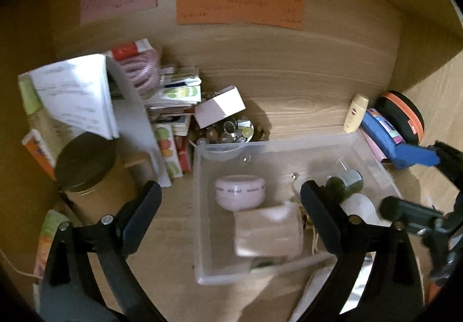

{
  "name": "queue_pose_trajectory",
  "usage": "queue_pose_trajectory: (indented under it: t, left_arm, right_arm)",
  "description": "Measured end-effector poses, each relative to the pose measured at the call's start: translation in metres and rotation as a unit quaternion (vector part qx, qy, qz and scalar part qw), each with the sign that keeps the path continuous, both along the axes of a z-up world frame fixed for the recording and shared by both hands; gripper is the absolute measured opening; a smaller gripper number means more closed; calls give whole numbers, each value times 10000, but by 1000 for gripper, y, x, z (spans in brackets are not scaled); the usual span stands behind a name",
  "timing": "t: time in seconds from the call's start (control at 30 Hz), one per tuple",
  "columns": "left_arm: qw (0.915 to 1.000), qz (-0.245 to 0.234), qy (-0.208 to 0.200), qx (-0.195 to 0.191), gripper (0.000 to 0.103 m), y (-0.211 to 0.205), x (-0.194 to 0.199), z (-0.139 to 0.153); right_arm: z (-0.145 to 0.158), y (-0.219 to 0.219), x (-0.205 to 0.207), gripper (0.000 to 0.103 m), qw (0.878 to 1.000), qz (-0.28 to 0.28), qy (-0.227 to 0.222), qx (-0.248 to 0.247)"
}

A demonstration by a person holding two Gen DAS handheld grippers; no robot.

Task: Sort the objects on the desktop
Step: 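Move the left gripper toward the white drawstring bag and grasp it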

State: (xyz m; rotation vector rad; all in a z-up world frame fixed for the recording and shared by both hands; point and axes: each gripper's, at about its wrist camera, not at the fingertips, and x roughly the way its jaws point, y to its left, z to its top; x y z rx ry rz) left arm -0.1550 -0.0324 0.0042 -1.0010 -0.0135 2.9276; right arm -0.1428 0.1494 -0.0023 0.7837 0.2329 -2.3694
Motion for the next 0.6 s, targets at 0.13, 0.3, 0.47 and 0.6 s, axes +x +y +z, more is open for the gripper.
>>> queue_pose_trajectory:
  t: [0.13,0.3,0.47,0.6]
  left_arm:
    - [9999,-49,90,104,100,-4,25,6]
    - [9998,-132,169,-29,101,3,53,0]
    - [9997,-225,70,-46,101,15,72,-17]
    - [9995,-265,-175,33,101,26,82,-38]
  right_arm:
    - [6,11,24,100,9994,-208,262,120]
    - [1,27,53,101,9979,-421,447,204]
    - [-24,43,68,101,9970,-684,221,290]
    - [-47,54,79,101,9953,-903,91,350]
